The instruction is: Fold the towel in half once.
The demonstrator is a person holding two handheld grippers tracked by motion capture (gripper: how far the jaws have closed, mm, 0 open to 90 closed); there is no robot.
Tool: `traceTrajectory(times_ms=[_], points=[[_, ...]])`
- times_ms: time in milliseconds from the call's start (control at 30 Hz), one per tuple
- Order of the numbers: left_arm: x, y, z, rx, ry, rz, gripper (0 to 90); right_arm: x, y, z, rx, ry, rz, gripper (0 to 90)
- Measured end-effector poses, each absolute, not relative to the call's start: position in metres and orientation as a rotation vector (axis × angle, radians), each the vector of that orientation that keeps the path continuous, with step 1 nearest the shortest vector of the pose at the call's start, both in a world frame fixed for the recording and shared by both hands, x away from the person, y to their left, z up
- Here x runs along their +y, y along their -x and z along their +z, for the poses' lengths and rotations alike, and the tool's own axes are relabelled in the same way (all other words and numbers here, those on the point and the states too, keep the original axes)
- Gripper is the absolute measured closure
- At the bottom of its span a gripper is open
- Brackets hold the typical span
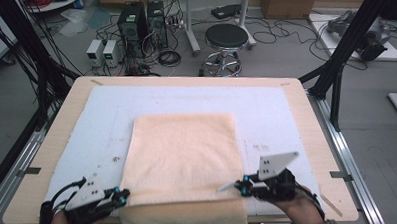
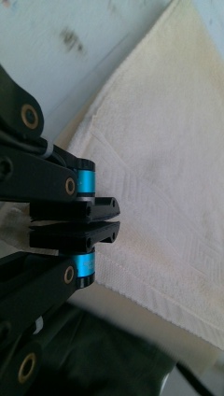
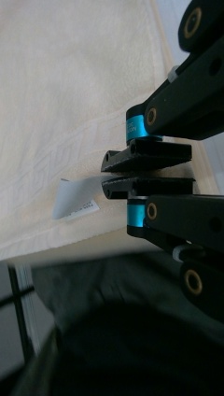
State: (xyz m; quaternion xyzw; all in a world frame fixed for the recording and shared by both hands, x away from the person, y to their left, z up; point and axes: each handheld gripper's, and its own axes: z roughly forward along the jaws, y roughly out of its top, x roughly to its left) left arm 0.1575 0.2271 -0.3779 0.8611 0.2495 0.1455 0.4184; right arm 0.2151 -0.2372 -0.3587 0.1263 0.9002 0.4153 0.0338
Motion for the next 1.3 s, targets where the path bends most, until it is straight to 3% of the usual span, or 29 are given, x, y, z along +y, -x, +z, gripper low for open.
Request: traceTrajectory(times_ms=[100, 500, 900, 1300], points=[[0.229, -0.149, -0.382, 0.634, -2.175, 0.374, 66.7, -0.241, -0.198, -0.362, 2.799, -0.376, 1.293, 64.1], [0.23, -0.195, -0.397, 0.694, -2.099, 0.41, 56.3, -0.24, -0.256, -0.376, 2.708, -0.562, 1.293, 51.6], [0.215, -0.25, -0.407, 0.738, -2.073, 0.437, 46.3, -0.228, -0.315, -0.393, 2.623, -0.66, 1.228, 46.2], [0.214, -0.288, -0.435, 0.838, -2.142, 0.369, 46.5, -0.214, -0.342, -0.432, 2.704, -0.735, 1.089, 49.4]])
